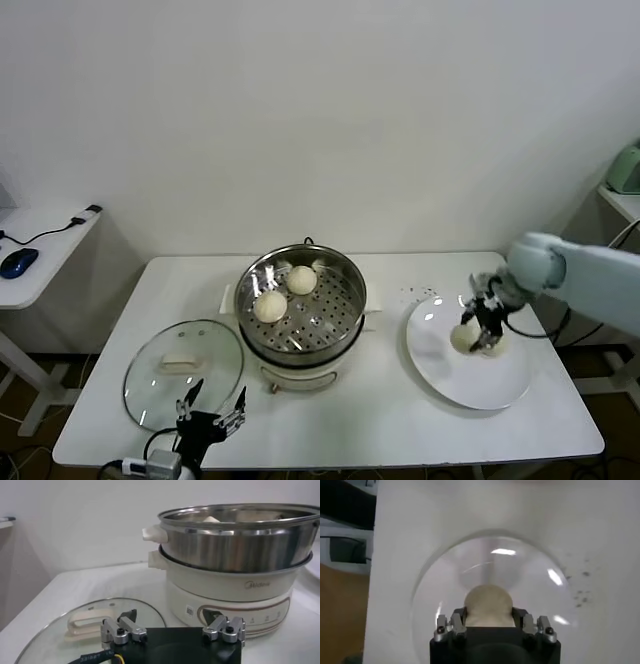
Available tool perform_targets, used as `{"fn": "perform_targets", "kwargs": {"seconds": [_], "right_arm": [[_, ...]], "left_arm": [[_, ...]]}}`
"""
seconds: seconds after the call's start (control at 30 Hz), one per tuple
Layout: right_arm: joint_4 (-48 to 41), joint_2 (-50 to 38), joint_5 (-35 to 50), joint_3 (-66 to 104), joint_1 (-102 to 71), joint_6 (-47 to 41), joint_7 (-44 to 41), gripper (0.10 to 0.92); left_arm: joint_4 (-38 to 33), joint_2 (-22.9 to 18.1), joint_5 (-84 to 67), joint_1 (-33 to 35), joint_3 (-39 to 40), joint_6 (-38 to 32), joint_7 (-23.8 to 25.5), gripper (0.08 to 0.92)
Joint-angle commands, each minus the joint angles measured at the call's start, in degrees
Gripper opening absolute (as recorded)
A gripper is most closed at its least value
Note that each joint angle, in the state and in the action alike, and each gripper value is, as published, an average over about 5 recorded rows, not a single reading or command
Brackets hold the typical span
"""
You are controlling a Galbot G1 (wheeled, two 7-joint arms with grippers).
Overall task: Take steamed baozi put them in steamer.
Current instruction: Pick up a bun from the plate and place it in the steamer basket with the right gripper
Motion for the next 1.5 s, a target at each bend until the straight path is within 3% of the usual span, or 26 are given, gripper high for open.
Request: {"fn": "perform_targets", "kwargs": {"seconds": [0.03, 0.23, 0.4, 0.57, 0.77, 1.3, 1.5], "right_arm": [[-1.0, 18.1, 8.3, -8.6, 30.8, 20.0, -7.1, 0.619], [8.9, 28.5, 7.5, -0.2, 30.2, 25.2, -7.0, 0.619], [13.6, 35.0, -2.6, 1.3, 23.6, 30.1, -4.9, 0.617], [11.6, 38.5, -12.4, 0.2, 14.9, 33.7, -1.8, 0.616], [7.4, 41.3, -18.3, -0.3, 6.7, 33.8, 0.5, 0.615], [-2.1, 44.1, -22.6, 0.4, -1.7, 32.5, 4.3, 0.617], [-1.3, 43.4, -21.3, 0.7, 0.6, 33.4, 4.4, 0.715]], "left_arm": [[-0.1, 0.1, 0.0, 0.1, 0.0, 0.1, 0.0, 0.823], [-0.1, 0.3, 0.1, 0.0, -0.1, 0.1, 0.1, 0.823], [-0.3, 0.4, -0.2, 0.0, -0.4, 0.1, 0.1, 0.823], [-0.3, 0.3, -0.3, -0.1, -0.7, 0.1, 0.0, 0.823], [0.2, 0.3, -0.3, 0.1, -0.6, -0.1, -0.1, 0.823], [0.0, 0.2, -0.5, 0.1, -0.9, 0.0, -0.1, 0.823], [0.1, 0.2, -0.6, 0.1, -0.9, -0.1, -0.3, 0.823]]}}
